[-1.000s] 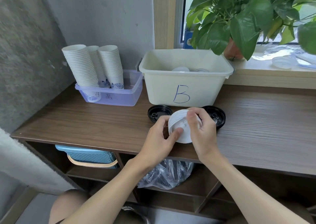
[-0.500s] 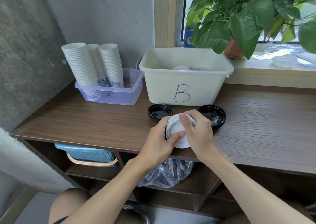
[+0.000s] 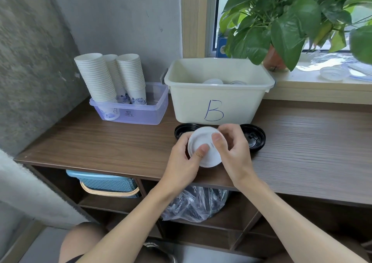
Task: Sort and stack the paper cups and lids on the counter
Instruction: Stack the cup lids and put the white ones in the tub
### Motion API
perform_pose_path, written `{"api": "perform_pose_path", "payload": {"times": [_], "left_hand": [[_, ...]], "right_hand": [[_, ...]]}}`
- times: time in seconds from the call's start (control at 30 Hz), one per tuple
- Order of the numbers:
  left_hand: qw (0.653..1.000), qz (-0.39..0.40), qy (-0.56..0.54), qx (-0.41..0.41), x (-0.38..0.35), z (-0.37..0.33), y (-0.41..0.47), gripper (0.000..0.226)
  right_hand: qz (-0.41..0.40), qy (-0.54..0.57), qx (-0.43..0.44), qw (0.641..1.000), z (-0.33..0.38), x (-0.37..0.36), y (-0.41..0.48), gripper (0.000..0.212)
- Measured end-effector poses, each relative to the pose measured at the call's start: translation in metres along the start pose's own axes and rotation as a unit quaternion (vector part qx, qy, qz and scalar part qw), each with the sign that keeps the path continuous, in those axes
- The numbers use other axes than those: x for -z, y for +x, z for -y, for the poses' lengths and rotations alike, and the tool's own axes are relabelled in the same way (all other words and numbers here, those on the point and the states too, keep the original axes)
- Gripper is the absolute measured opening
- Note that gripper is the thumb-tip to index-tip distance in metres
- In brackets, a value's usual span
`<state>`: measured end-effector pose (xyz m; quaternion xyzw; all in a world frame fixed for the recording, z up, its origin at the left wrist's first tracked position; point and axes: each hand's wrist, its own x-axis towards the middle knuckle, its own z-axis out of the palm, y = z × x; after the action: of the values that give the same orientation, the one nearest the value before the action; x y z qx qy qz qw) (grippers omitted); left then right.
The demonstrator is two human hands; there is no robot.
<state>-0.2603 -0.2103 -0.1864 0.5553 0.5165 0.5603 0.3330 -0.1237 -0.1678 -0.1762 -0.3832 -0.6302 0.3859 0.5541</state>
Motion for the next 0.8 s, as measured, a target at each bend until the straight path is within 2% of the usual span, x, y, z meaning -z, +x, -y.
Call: {"api": "perform_pose_path", "payload": {"times": [0.1, 0.2, 0.27, 0.37, 0.47, 0.8], "left_hand": [[1.000, 0.022, 0.018, -0.011, 0.0010, 0.0023, 0.0002, 0.043], [1.000, 0.027, -0.004, 0.016, 0.0018, 0.0021, 0.0005, 0.044], [0.998, 0.051, 0.015, 0.019, 0.0009, 0.0036, 0.0022, 0.035], [0.998, 0.047, 0.024, 0.013, -0.0001, 0.0029, 0.0033, 0.024], [0.999, 0.040, 0.001, 0.006, 0.0001, 0.0036, 0.0021, 0.027], [0.998, 0.050, -0.039, -0.003, -0.0010, 0.0019, 0.0014, 0.027]], "right_hand": [[0.040, -0.013, -0.007, 0.999, -0.0022, -0.0004, 0.0010, 0.026], [-0.003, -0.028, 0.007, 1.000, -0.0023, -0.0017, 0.0006, 0.013], [-0.046, -0.033, 0.011, 0.998, -0.0029, -0.0001, 0.0013, 0.015], [-0.014, -0.028, 0.009, 0.999, -0.0017, 0.0008, 0.0013, 0.019], [0.014, -0.034, 0.020, 0.999, 0.0000, -0.0023, 0.0003, 0.022], [-0.005, -0.070, 0.013, 0.997, -0.0061, -0.0026, 0.0011, 0.028]]}}
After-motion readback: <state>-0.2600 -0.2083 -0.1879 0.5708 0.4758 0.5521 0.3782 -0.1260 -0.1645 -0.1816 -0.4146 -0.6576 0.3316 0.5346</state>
